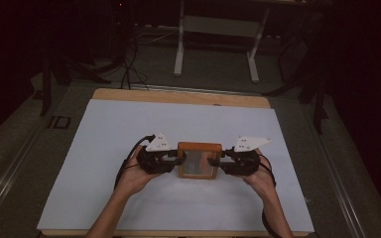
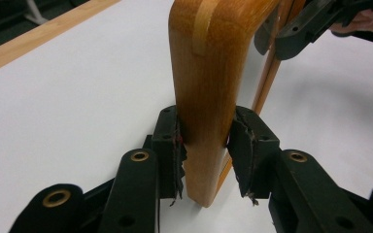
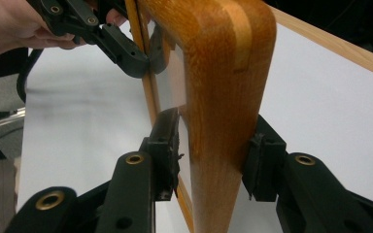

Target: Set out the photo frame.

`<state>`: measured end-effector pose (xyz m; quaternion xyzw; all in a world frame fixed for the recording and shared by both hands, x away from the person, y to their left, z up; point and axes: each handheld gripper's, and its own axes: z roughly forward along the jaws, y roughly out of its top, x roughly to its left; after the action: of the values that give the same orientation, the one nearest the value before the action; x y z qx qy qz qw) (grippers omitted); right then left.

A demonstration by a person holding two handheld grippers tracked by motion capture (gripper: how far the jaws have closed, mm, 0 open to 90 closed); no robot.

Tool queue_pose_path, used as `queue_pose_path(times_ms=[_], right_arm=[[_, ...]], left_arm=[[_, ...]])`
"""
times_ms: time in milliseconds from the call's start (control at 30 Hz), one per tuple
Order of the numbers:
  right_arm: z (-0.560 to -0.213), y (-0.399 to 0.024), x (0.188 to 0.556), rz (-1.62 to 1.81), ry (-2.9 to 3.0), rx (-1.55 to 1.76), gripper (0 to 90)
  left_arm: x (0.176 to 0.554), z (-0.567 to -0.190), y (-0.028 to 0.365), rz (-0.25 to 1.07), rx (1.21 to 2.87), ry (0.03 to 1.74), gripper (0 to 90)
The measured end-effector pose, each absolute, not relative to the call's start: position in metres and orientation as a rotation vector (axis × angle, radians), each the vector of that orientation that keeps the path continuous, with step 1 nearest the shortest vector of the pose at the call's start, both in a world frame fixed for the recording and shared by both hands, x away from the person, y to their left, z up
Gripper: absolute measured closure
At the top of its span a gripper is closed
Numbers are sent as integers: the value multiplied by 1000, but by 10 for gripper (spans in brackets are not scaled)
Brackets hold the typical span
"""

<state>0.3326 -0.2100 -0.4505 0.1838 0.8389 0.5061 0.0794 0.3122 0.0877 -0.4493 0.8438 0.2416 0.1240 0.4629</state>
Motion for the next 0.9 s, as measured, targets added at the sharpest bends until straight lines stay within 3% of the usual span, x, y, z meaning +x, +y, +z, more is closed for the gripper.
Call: queue_pose_path(times_ms=[333,900], right_arm=[[-454,-184,345,1581,2525,572,613],[-474,-169,364,1663,2540,711,603]], left_arm=[[314,-448,117,287,2037,681,659],[331,-458,128,228,2049,785,649]])
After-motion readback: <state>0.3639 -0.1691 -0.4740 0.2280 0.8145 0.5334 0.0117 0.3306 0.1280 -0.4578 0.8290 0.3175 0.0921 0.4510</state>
